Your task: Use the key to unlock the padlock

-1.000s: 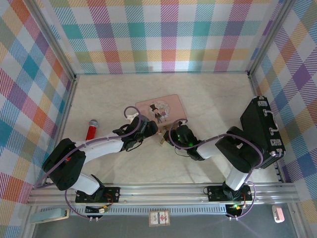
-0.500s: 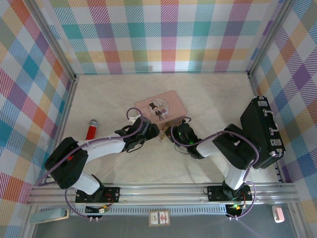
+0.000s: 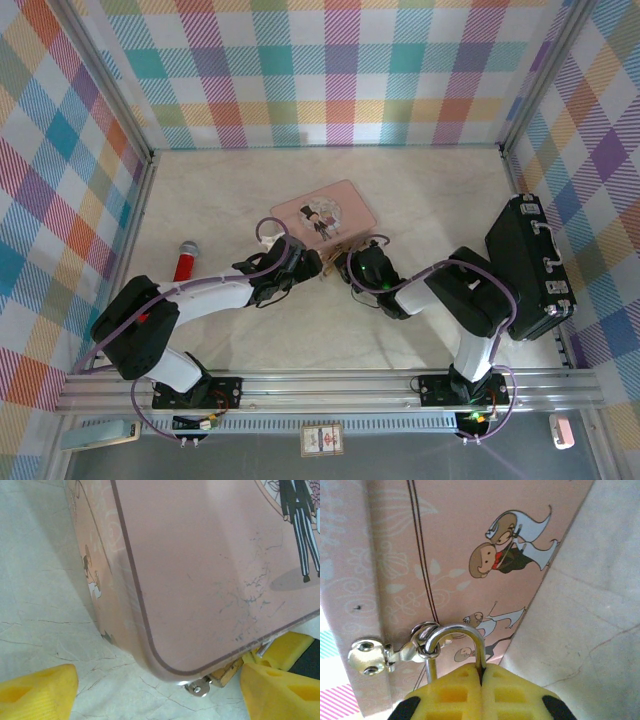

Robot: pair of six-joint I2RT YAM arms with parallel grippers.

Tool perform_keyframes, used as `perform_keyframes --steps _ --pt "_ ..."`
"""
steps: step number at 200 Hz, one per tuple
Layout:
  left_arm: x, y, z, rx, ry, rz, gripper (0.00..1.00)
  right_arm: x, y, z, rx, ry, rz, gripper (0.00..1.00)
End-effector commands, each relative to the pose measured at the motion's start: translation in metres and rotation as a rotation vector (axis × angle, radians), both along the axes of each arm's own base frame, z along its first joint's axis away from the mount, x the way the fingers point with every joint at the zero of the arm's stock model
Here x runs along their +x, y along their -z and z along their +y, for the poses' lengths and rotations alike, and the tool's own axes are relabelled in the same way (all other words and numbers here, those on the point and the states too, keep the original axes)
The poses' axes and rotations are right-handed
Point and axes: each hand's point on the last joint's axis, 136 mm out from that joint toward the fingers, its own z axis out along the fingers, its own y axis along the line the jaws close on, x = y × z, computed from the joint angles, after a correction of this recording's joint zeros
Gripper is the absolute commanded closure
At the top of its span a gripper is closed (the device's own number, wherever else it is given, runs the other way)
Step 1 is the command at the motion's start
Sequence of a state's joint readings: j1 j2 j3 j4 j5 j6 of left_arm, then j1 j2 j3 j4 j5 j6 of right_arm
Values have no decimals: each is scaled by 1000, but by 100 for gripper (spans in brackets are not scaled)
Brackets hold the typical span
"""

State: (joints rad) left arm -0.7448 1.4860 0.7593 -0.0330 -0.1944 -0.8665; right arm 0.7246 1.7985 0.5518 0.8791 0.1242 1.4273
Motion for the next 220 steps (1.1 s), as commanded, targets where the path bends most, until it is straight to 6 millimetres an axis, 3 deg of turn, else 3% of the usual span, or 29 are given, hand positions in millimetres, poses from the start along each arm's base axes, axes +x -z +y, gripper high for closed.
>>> perform_keyframes --steps 1,18,32,124,220 --pt "4 -35 2 -4 12 -81 14 14 -14 -7 54 68 -37 100" --pt "6 -50 9 18 -2 -116 10 13 -14 -8 50 71 -33 100" --pt "10 -51 16 22 -19 -110 8 14 -14 -8 54 74 -32 100" --pt "44 -18 18 27 -46 21 9 14 -9 -16 52 99 -10 100" --pt "29 18 30 47 -67 90 12 22 -7 -31 46 141 -10 100"
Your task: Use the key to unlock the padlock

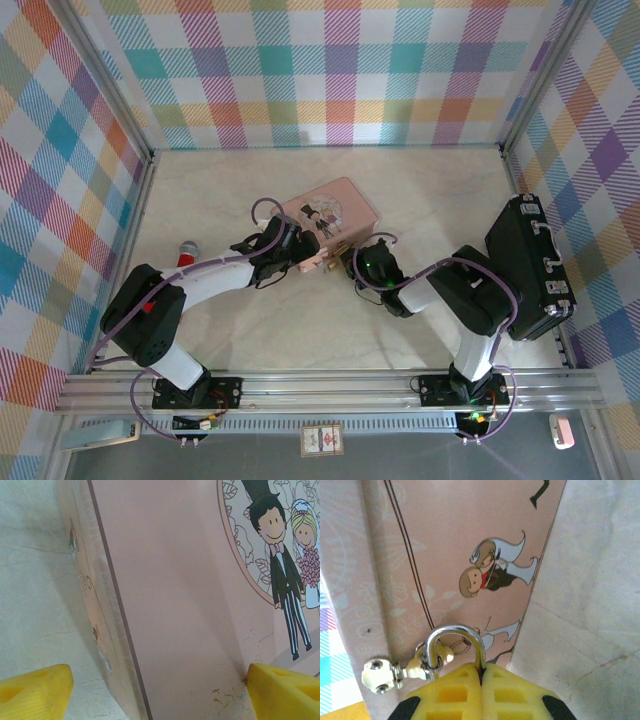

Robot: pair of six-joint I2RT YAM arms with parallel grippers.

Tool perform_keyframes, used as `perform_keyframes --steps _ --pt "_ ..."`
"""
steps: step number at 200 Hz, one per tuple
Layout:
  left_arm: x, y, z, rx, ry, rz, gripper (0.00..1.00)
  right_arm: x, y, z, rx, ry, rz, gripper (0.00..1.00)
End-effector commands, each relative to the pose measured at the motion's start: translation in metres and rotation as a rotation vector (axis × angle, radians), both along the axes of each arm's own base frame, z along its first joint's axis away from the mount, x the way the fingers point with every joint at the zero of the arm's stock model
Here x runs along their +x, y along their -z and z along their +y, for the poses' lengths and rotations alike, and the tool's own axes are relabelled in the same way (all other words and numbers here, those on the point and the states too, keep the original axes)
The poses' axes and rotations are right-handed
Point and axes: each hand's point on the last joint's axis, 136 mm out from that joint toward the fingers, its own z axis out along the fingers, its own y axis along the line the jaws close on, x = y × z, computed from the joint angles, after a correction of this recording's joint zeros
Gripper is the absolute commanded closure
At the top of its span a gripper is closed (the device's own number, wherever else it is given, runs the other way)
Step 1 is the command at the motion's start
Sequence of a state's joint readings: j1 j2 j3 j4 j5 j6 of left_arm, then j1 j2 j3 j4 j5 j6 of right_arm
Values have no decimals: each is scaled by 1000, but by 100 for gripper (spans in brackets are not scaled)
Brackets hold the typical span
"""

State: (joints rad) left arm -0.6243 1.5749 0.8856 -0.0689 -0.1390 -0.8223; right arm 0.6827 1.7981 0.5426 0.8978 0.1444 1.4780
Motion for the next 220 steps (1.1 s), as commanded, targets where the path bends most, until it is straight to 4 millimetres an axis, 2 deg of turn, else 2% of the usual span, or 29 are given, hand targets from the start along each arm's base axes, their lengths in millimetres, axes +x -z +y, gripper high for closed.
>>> perform_keyframes --steps 1,103,220 --pt "-15 26 16 50 -16 79 12 9 -6 -14 10 61 -24 100" --pt "-18 26 18 52 -19 81 12 10 -8 -18 9 70 -24 100" --pt "-18 24 18 41 -20 73 10 10 -9 -39 -19 92 -9 100"
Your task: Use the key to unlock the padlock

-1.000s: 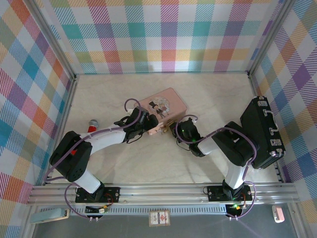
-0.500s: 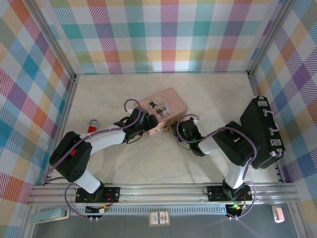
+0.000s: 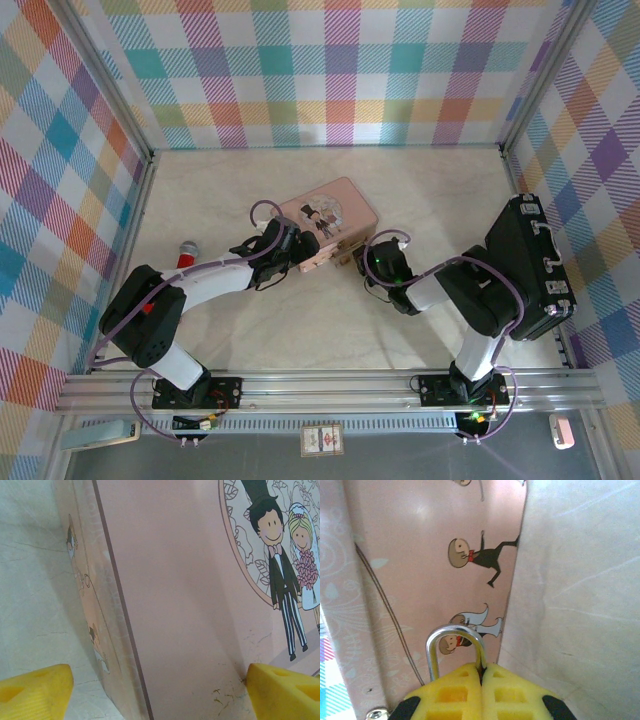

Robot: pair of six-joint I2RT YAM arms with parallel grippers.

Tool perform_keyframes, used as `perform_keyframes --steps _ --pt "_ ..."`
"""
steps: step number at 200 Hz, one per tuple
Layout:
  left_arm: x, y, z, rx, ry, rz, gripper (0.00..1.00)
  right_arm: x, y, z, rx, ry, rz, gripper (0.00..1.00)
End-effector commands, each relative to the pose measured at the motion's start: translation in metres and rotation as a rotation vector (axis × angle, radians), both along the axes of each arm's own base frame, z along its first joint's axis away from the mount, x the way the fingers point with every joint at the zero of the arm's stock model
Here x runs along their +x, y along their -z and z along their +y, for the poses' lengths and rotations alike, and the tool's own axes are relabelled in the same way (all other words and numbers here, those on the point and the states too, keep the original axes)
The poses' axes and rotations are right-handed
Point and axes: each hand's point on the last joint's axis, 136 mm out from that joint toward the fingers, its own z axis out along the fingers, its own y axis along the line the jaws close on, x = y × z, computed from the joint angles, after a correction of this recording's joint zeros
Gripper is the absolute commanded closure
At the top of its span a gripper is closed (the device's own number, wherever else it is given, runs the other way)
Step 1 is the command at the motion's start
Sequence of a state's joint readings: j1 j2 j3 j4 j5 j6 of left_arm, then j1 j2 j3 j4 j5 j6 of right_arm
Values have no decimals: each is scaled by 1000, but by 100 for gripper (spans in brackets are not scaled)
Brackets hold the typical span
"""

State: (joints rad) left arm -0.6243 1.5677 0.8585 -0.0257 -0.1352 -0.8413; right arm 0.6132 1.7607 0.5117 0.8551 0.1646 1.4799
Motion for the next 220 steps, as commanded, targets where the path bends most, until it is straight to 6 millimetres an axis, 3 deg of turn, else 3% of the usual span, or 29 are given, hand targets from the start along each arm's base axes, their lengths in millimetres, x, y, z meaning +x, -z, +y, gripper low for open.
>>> perform_keyframes --steps 1,42,68,100,139,164,220 --pt "-18 23 19 69 -8 86 10 1 -14 -4 6 4 -33 100" --pt "-18 6 16 73 31 57 4 -5 -25 -6 -51 -46 -74 100" --pt "-22 -11 26 136 59 42 0 -18 -31 -12 -148 -111 -103 100" --pt "-36 -44 51 168 59 -93 0 -40 -44 -26 -297 -203 -152 100" --pt "-66 -85 106 239 -35 -295 0 -66 -74 -54 -514 -282 -247 100" --pt "-88 -86 134 289 -66 -339 0 -83 -95 -79 -661 -302 -272 100" --pt "-106 -83 139 321 24 -392 0 -109 -118 -117 -868 -323 -297 100"
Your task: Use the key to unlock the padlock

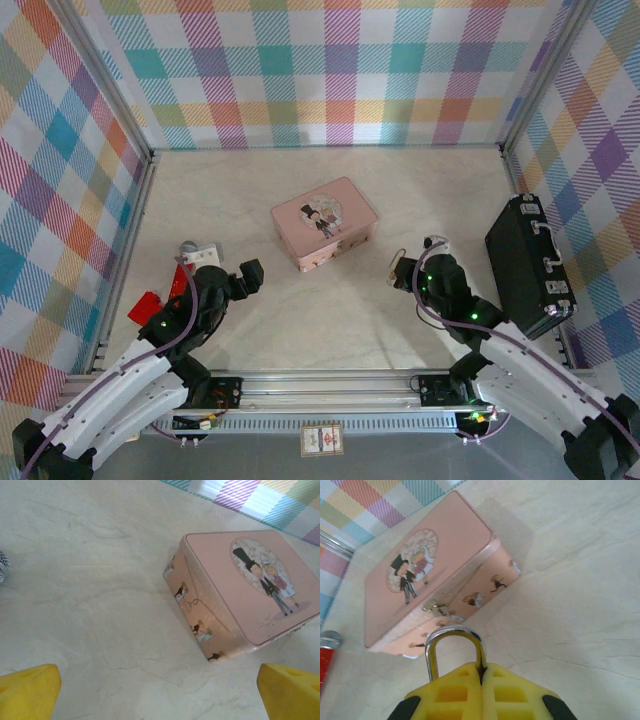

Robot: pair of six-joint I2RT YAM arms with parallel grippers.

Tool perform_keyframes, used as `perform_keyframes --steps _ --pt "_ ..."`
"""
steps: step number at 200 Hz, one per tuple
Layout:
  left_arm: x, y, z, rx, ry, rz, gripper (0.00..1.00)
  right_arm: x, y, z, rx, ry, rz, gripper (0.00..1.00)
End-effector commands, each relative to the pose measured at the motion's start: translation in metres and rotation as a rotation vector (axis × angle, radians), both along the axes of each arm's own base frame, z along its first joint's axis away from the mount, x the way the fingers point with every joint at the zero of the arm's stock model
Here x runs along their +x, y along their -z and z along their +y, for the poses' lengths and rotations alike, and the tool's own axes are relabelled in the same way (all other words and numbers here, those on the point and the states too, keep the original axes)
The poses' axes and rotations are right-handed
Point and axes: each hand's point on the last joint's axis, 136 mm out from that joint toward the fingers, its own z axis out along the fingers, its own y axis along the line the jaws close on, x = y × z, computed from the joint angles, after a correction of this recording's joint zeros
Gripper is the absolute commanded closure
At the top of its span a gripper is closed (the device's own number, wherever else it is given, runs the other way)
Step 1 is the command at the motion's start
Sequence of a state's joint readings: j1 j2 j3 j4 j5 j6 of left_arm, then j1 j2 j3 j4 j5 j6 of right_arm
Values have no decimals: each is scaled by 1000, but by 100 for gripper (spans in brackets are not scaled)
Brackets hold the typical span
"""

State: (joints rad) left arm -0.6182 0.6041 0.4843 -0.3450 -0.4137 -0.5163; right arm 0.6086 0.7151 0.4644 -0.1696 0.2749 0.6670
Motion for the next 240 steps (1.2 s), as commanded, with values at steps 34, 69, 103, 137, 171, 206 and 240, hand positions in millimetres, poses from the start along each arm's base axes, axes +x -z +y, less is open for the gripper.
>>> perform_keyframes --steps 34,69,103,137,171,206,240 --pt "-2 5 -1 112 88 -22 0 -13 5 -35 -286 15 55 100" --pt "-1 11 3 125 66 -22 0 -11 10 -54 -402 77 95 100" --pt "-1 14 4 121 57 -26 0 -1 11 -60 -456 100 101 100" --pt "-2 14 6 123 51 -25 0 19 18 -57 -418 95 87 100" --pt "-1 14 6 118 49 -31 0 34 33 -66 -404 130 170 100" --pt "-1 14 6 119 46 -32 0 44 48 -71 -369 145 244 100" --pt "-1 15 6 120 45 -31 0 52 63 -71 -386 151 320 100"
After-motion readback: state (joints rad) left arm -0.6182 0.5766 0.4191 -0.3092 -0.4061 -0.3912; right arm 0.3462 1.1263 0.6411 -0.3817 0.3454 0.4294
